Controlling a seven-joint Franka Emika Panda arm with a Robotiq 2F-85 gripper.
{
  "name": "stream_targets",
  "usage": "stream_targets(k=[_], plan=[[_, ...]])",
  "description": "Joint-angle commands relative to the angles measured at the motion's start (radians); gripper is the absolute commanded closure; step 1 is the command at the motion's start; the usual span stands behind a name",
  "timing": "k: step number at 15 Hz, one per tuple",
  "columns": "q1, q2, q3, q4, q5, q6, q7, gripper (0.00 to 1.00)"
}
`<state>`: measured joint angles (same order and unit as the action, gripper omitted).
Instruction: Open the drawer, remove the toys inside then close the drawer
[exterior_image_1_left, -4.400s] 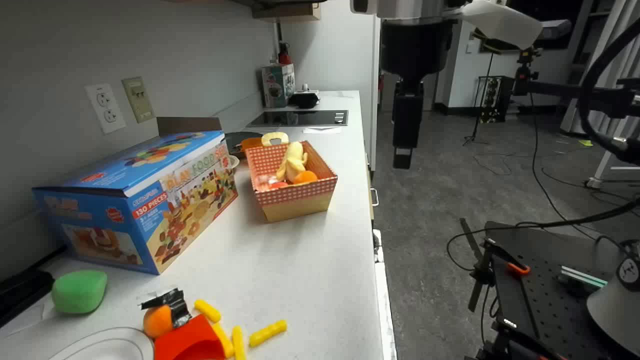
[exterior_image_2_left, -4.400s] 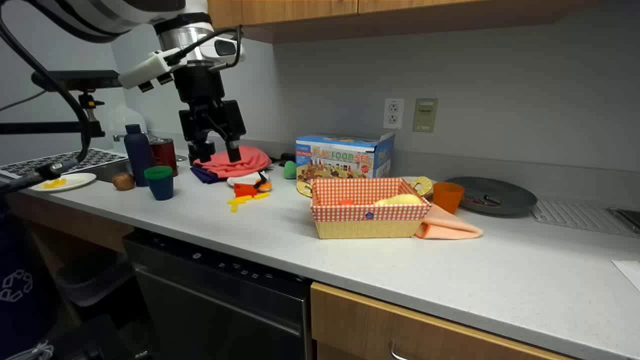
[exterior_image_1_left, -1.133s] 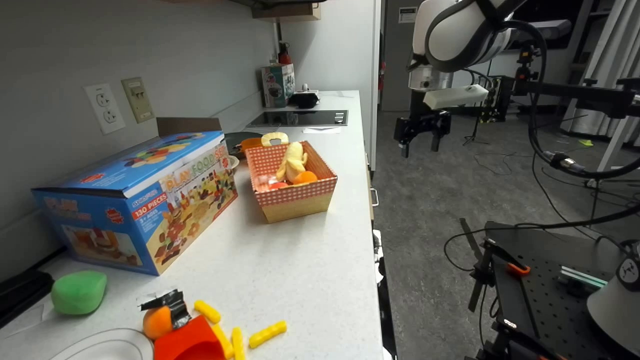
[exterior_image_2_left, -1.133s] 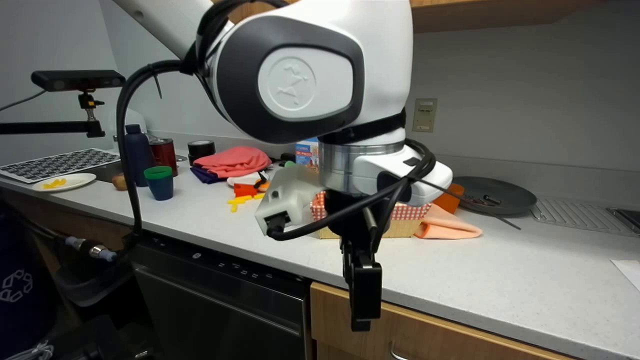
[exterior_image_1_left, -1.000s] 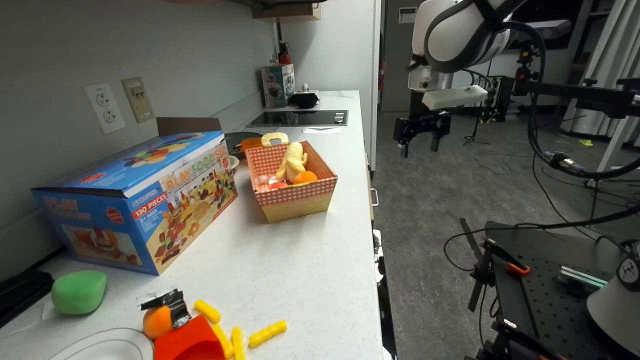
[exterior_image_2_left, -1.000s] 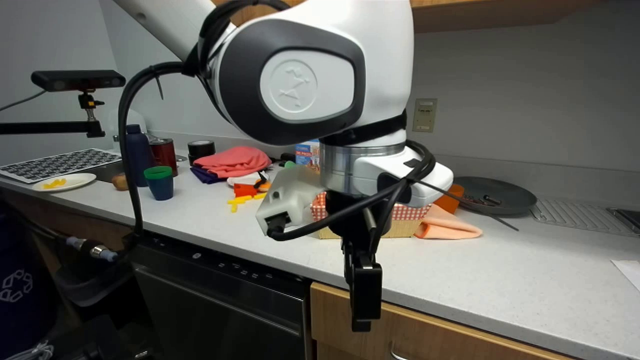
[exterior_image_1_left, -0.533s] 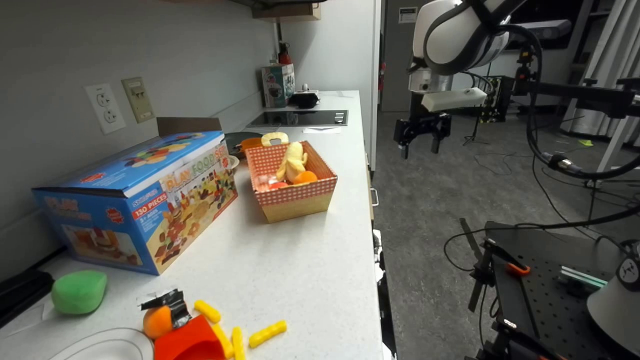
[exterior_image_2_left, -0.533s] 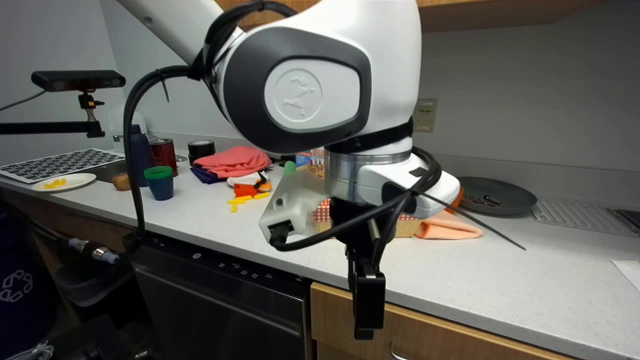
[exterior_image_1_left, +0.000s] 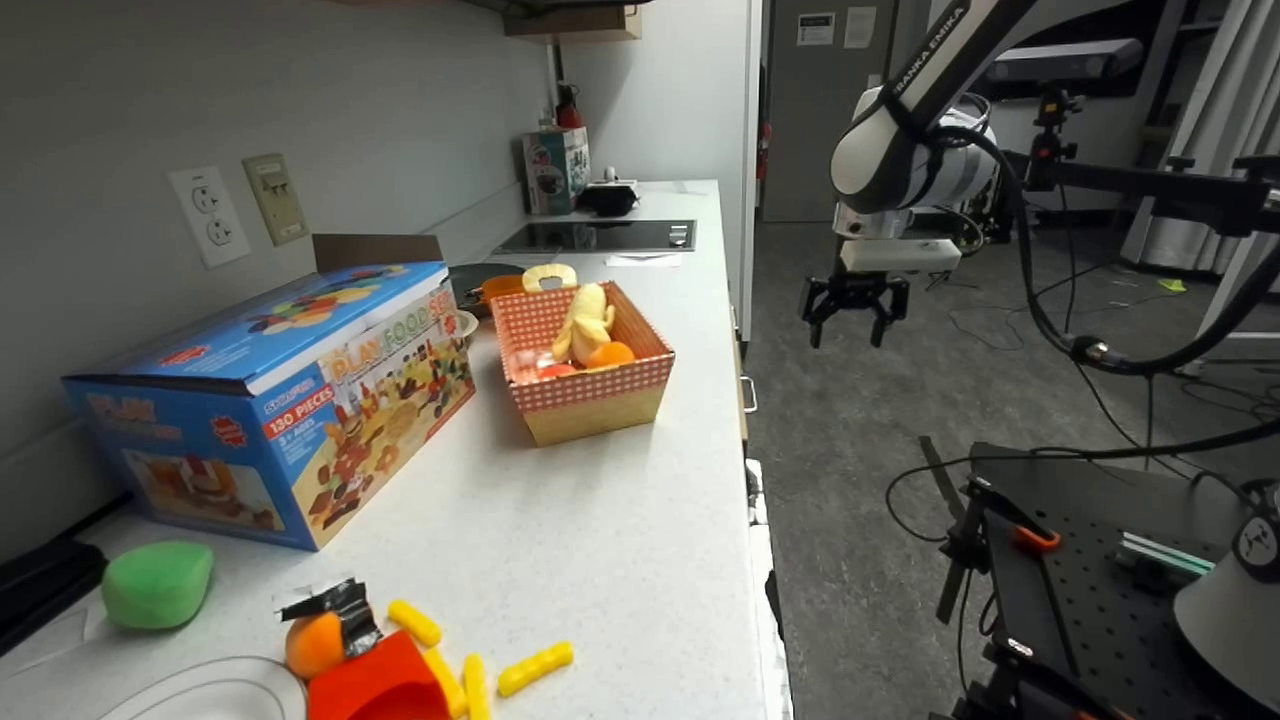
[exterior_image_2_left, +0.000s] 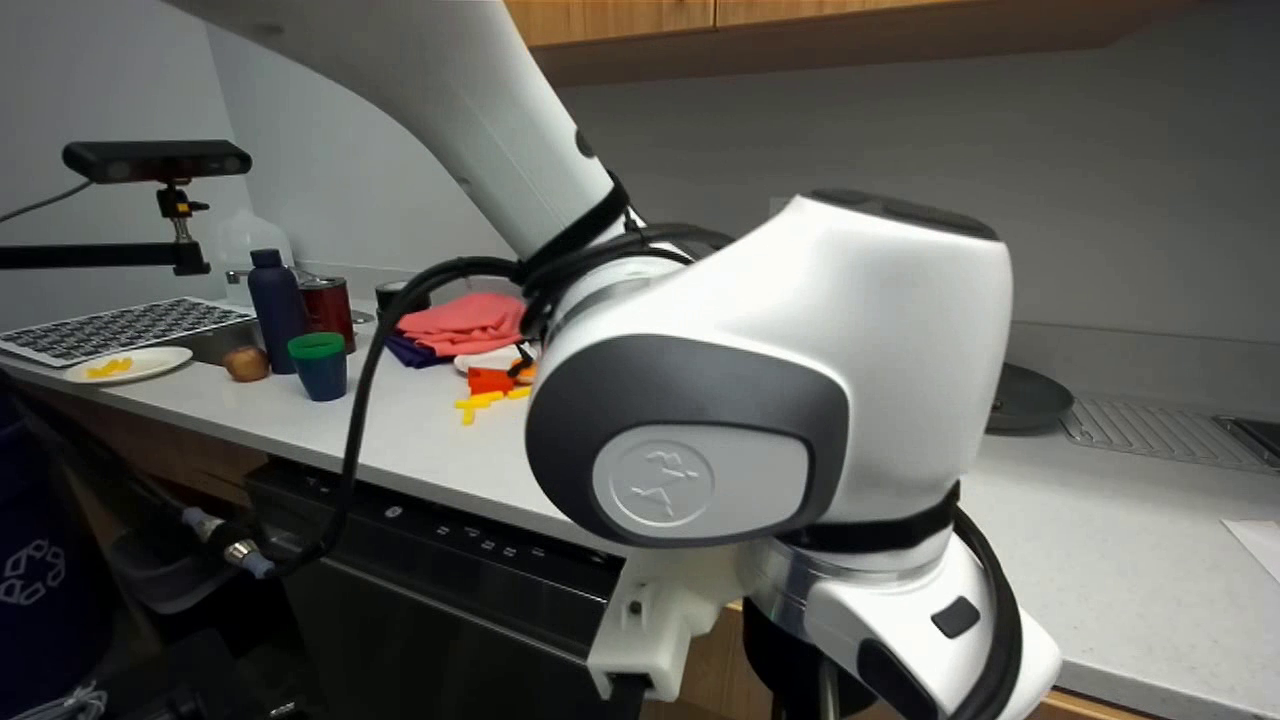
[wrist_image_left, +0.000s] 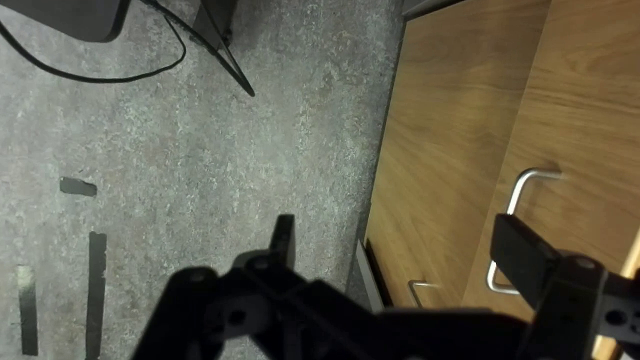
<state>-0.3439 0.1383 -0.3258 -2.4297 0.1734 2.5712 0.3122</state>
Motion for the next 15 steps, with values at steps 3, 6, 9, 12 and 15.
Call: stream_targets(k=[3, 6, 9, 12, 15], plan=[[0.009, 0.020, -0.010, 0.009, 0.009, -0.002, -0.007, 0.00], [0.010, 0.016, -0.010, 0.009, 0.009, -0.002, -0.006, 0.00], [0.010, 0.016, -0.009, 0.009, 0.009, -0.002, -0.006, 0.00], [0.004, 0.095, -0.009, 0.055, 0.031, 0.002, 0.001, 0.00], [-0.032, 0.167, 0.026, 0.103, 0.155, 0.041, -0.096, 0.00]])
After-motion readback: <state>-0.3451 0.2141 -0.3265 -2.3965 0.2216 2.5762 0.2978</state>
